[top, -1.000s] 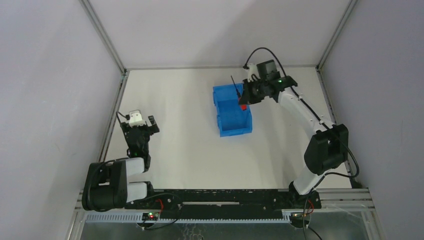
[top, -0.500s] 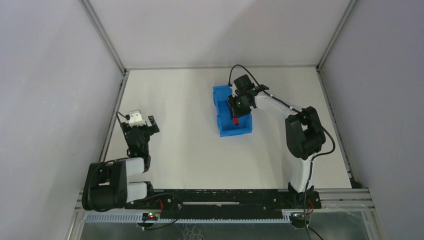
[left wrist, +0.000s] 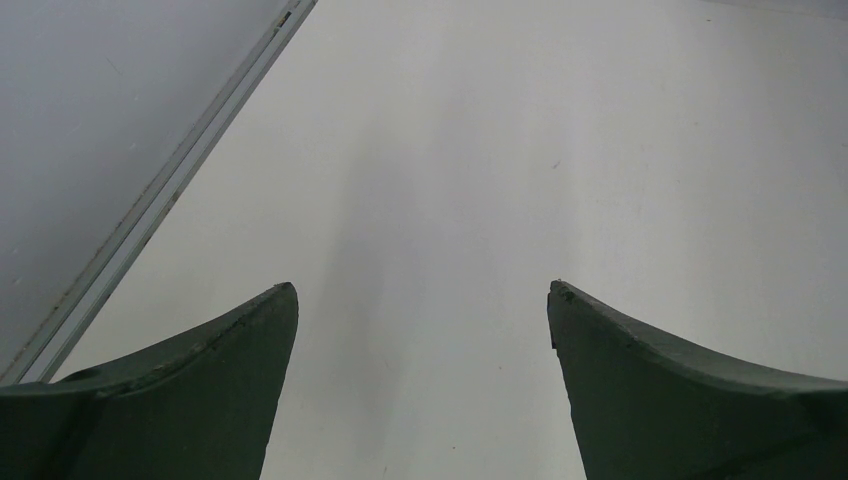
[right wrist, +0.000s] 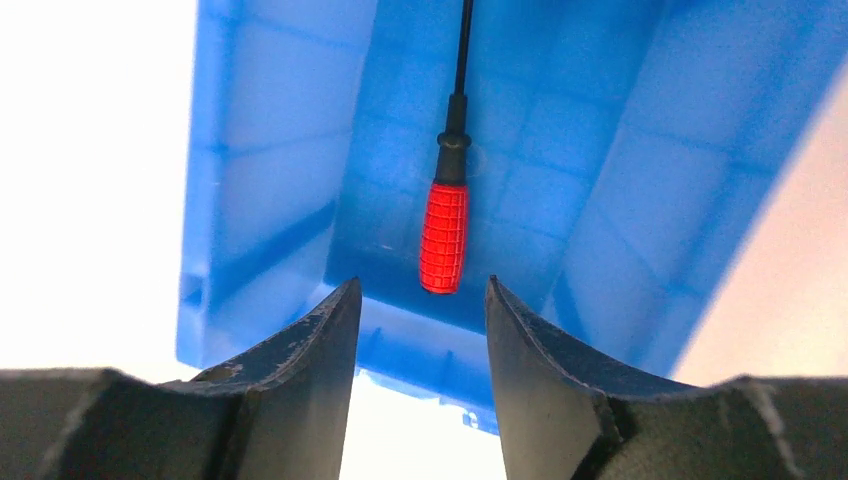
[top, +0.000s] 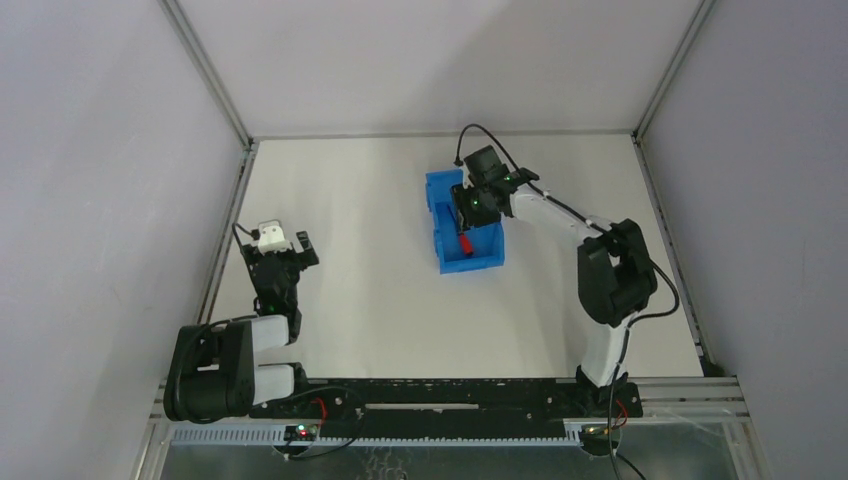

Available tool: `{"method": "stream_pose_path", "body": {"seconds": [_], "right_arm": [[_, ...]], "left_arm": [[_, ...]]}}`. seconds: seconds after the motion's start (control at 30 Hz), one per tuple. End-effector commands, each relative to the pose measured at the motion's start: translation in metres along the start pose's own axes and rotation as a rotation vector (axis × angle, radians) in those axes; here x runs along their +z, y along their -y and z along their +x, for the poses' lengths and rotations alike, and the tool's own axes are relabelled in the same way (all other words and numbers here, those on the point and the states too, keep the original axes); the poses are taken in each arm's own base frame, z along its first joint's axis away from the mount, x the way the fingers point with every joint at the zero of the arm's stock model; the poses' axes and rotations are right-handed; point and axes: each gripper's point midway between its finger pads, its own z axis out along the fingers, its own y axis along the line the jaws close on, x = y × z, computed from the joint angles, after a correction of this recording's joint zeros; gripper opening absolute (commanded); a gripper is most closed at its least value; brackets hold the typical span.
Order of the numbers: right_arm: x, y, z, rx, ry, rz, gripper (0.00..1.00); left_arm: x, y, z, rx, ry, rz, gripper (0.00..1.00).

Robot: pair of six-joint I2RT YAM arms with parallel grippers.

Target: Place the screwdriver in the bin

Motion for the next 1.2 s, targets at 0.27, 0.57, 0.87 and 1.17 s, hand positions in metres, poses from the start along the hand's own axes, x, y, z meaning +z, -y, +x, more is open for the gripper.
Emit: {"method": "stream_pose_path", "body": {"seconds": [0.27, 0.57, 0.87, 1.17], "right_arm": [[-0.110, 0.076, -0.044, 0.144, 0.316, 0.265, 0.93], [-0.145, 0.186, -0.021, 0.349, 0.353, 0.497, 1.00], [-0.156, 0.219, -0.015, 0.334, 0.372, 0.564, 1.00], [-0.161, 0.217, -0.022, 0.317, 0.425, 0.557, 1.00]], "left_arm": [[0.009, 0.003, -0.037, -0.015, 0.113, 0.004, 1.00], [0.009, 0.004, -0.037, -0.014, 0.113, 0.006, 1.00], [0.009, 0.004, -0.037, -0.015, 0.113, 0.005, 1.00], [0.009, 0.004, -0.037, -0.014, 0.114, 0.006, 1.00]]}}
